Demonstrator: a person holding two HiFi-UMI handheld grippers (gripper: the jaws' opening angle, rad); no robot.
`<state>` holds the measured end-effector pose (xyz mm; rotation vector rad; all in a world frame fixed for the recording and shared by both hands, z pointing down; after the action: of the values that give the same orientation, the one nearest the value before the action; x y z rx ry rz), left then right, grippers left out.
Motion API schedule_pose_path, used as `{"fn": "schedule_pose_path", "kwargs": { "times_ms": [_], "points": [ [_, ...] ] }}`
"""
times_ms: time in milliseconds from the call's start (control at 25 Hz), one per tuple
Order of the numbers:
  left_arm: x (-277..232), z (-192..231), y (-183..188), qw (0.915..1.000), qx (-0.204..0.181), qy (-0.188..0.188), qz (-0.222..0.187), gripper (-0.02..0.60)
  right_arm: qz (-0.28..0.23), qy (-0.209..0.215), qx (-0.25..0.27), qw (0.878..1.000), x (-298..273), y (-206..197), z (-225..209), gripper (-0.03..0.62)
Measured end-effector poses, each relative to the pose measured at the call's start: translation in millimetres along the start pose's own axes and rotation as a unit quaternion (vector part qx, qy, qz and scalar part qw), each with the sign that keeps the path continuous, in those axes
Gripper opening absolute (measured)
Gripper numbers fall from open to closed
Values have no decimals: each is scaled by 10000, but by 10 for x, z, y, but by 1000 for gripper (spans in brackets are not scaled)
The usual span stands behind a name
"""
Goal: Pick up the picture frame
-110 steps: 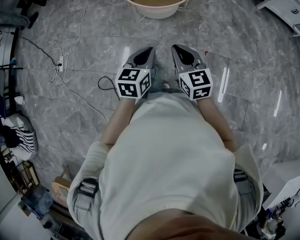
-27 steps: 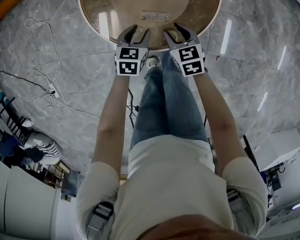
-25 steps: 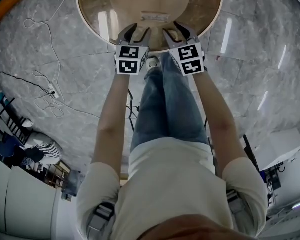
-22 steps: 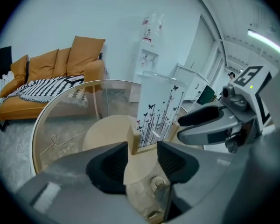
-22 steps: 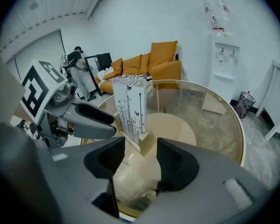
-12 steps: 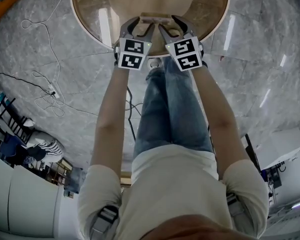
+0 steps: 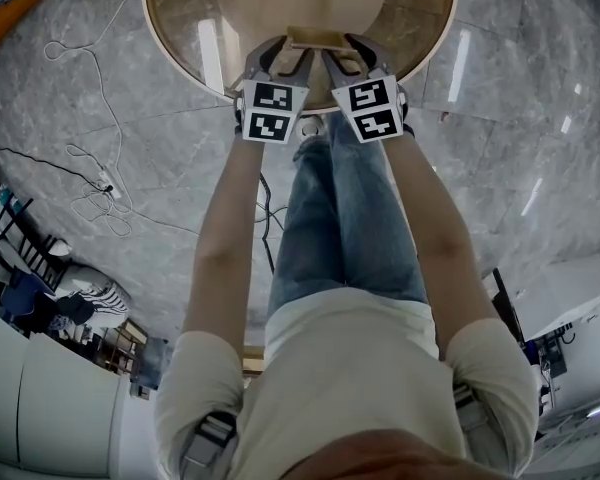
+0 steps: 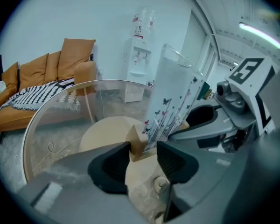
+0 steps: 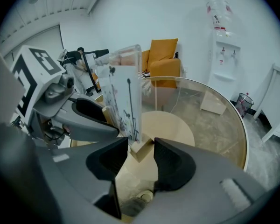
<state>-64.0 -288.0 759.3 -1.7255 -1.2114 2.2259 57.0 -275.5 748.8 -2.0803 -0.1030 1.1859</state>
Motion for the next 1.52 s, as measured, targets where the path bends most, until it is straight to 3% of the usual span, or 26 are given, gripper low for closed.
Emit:
{"fn": "schedule_pose_path", "kwargs": {
  "times_ms": [360,880,1520],
  "points": [
    [335,-156,131,9998,97,37,-195,181,-102,-159,44,9998,350,68,163,175],
    [1301,-331,388,9973,213,238,-661,181,-604,-270,323,9973,1122,393,733,175],
    [2504,-537,780,9865,509,294,-1525,178,-1210,-490,890,9874,2124,859,1431,173]
  ]
}}
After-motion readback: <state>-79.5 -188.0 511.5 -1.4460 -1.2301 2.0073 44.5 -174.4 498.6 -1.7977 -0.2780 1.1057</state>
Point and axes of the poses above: the fingertips, and each gripper's own axes: x backward along the fingers, z to its left, y out of its top, the point moved 7 cm from there along x, backward along the fingers, and after that the axes turned 11 degrees about y, right-handed, at the moved point
